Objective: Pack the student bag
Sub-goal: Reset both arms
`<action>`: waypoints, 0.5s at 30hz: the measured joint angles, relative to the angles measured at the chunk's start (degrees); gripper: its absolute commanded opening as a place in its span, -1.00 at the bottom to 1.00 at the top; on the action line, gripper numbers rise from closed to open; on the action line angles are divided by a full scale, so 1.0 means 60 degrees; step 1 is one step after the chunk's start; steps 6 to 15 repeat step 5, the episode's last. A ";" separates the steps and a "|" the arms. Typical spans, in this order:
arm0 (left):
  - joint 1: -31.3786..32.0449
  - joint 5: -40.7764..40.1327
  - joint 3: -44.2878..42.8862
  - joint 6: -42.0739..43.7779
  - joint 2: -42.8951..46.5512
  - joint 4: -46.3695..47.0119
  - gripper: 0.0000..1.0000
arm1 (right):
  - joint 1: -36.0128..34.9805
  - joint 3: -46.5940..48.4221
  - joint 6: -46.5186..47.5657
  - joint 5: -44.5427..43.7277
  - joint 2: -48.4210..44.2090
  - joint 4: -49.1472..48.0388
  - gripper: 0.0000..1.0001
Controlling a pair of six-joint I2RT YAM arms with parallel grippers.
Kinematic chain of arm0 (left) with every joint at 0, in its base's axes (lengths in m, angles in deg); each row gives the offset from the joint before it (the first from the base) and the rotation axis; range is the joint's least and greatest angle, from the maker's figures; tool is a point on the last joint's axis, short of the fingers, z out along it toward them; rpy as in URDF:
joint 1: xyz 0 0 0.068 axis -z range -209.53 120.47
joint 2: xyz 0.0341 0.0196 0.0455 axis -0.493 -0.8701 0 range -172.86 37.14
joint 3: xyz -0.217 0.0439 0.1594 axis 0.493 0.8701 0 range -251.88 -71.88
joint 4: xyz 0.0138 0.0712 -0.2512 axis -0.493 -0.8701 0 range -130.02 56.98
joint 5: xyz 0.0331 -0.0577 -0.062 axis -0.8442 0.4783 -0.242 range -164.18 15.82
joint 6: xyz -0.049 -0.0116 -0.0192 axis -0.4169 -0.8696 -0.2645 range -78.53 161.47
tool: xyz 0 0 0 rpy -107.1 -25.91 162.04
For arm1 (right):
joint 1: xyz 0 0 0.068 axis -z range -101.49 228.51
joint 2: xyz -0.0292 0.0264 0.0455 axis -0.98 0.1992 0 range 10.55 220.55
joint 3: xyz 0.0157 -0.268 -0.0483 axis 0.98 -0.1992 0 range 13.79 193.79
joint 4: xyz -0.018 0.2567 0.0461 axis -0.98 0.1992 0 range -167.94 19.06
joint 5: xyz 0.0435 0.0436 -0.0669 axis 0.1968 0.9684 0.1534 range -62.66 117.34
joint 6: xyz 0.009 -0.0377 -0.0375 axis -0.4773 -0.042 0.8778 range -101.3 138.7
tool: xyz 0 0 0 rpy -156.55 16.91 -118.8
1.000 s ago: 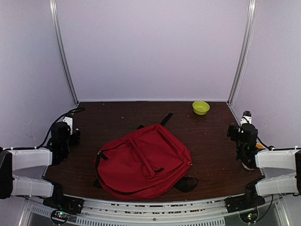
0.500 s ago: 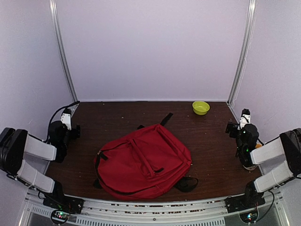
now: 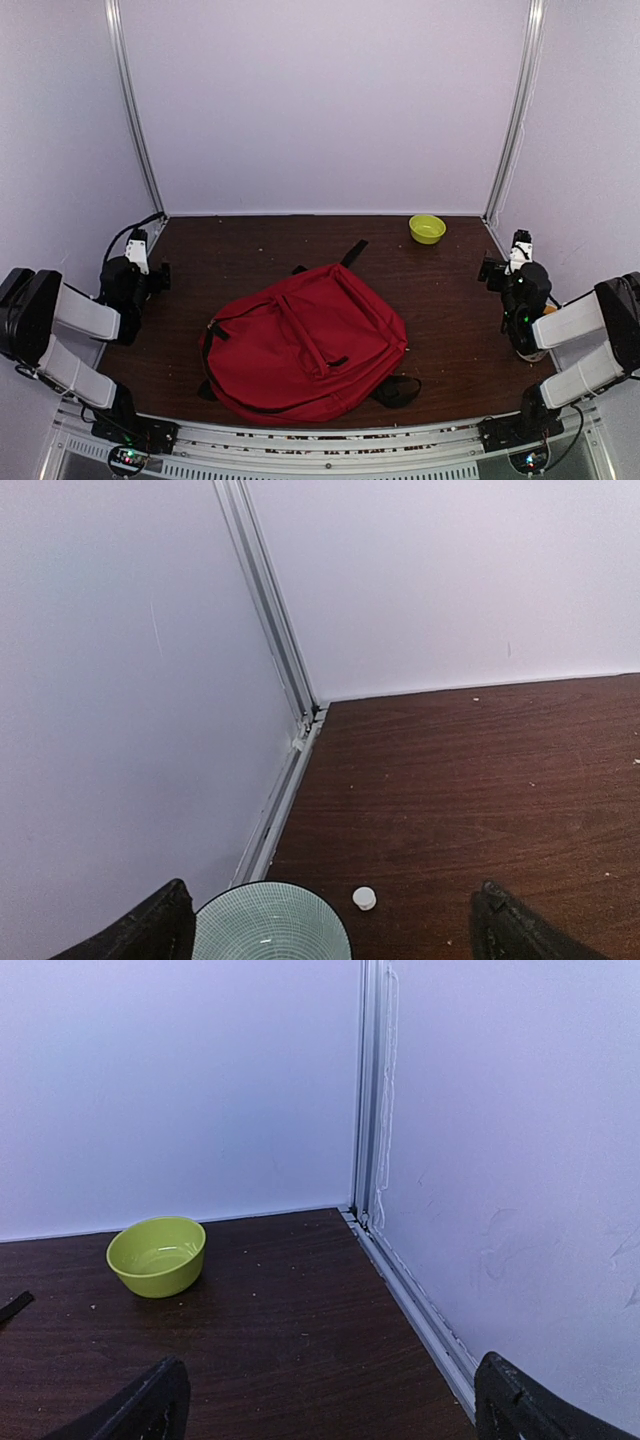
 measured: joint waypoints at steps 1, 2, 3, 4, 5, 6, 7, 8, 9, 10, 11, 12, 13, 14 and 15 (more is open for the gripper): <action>0.0000 0.0004 0.0000 0.0000 0.0000 0.0011 0.96 | 0.0000 0.0000 0.0000 0.0004 0.0000 0.0000 1.00; -0.0004 0.0004 0.0000 -0.0004 0.0000 0.0022 0.96 | 0.0000 0.0000 0.0000 0.0007 0.0000 0.0000 1.00; -0.0007 0.0007 0.0000 -0.0004 0.0000 0.0029 0.96 | 0.0004 0.0000 -0.0004 0.0015 0.0000 0.0000 1.00; -0.0007 0.0007 0.0000 -0.0004 0.0000 0.0029 0.95 | 0.0004 0.0000 -0.0004 0.0029 0.0000 0.0000 1.00; -0.0007 0.0011 0.0000 -0.0004 0.0000 0.0029 0.96 | 0.0007 0.0000 -0.0004 0.0033 0.0000 0.0000 1.00; -0.0007 0.0011 0.0000 -0.0004 0.0000 0.0029 0.96 | 0.0007 0.0000 -0.0004 0.0033 0.0000 0.0000 1.00; -0.0007 0.0011 0.0000 -0.0004 0.0000 0.0029 0.96 | 0.0007 0.0000 -0.0004 0.0033 0.0000 0.0000 1.00; -0.0007 0.0011 0.0000 -0.0004 0.0000 0.0029 0.96 | 0.0007 0.0000 -0.0004 0.0033 0.0000 0.0000 1.00; -0.0007 0.0011 0.0000 -0.0004 0.0000 0.0029 0.96 | 0.0007 0.0000 -0.0004 0.0033 0.0000 0.0000 1.00; -0.0007 0.0011 0.0000 -0.0004 0.0000 0.0029 0.96 | 0.0007 0.0000 -0.0004 0.0033 0.0000 0.0000 1.00; -0.0007 0.0011 0.0000 -0.0004 0.0000 0.0029 0.96 | 0.0007 0.0000 -0.0004 0.0033 0.0000 0.0000 1.00; -0.0007 0.0011 0.0000 -0.0004 0.0000 0.0029 0.96 | 0.0007 0.0000 -0.0004 0.0033 0.0000 0.0000 1.00; -0.0007 0.0011 0.0000 -0.0004 0.0000 0.0029 0.96 | 0.0007 0.0000 -0.0004 0.0033 0.0000 0.0000 1.00; -0.0007 0.0011 0.0000 -0.0004 0.0000 0.0029 0.96 | 0.0007 0.0000 -0.0004 0.0033 0.0000 0.0000 1.00; -0.0007 0.0011 0.0000 -0.0004 0.0000 0.0029 0.96 | 0.0007 0.0000 -0.0004 0.0033 0.0000 0.0000 1.00</action>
